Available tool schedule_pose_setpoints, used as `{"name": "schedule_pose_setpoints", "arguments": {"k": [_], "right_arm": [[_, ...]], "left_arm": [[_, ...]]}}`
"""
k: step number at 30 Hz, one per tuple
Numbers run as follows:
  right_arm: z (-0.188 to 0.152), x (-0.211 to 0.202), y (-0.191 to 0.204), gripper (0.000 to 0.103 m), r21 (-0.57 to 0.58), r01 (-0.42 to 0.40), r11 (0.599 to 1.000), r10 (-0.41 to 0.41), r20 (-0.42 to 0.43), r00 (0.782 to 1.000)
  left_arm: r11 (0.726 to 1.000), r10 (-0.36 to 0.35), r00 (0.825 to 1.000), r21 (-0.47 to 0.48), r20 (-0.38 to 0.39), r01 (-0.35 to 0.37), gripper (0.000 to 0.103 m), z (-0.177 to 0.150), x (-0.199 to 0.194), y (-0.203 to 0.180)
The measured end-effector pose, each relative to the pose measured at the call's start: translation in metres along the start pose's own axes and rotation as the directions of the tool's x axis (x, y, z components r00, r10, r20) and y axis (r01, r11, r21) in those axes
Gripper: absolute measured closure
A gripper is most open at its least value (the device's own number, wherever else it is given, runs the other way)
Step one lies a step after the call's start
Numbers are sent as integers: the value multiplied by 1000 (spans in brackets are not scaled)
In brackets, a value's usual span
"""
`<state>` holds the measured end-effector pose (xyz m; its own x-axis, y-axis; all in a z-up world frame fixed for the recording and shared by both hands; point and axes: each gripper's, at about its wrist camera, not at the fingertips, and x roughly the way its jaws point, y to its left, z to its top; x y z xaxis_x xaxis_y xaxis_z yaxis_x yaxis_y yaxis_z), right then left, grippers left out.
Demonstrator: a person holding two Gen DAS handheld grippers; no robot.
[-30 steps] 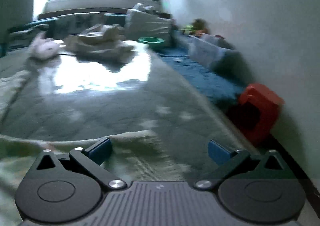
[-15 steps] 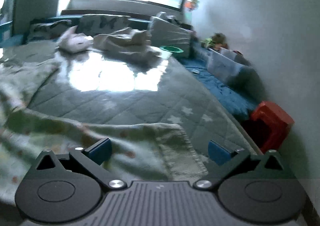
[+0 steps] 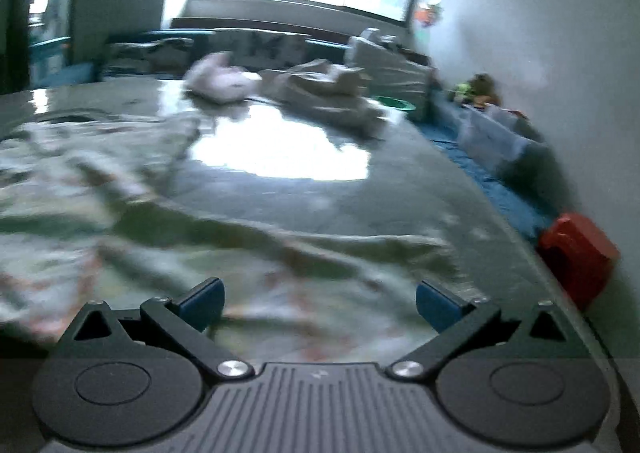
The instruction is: Fold clothes
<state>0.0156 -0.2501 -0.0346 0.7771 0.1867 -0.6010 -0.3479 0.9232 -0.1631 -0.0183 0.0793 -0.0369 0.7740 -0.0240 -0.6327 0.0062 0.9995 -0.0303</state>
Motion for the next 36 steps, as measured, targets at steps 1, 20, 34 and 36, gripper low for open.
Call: {"name": "schedule_pose_setpoints", "arguments": {"k": [1,20,34,36], "right_arm": [[-2,-5,6,0,-24,-28,999,28,4,1000],[17,35,-32,0,171,148,974,-144,-35,989],[23,36,-23,0,181,146,973,-138,-53,989],[21,33,-14,0,162,113,980,-107,-48,993]], "left_arm": [[1000,0,1000,0,0,0,0,0,0,0],[1000,-1,1000,0,1,1,0,0,0,0],[1000,0,1000,1,1,0,0,0,0,0],[1000,2,1000,-1,1,-2,0,0,0,0]]}}
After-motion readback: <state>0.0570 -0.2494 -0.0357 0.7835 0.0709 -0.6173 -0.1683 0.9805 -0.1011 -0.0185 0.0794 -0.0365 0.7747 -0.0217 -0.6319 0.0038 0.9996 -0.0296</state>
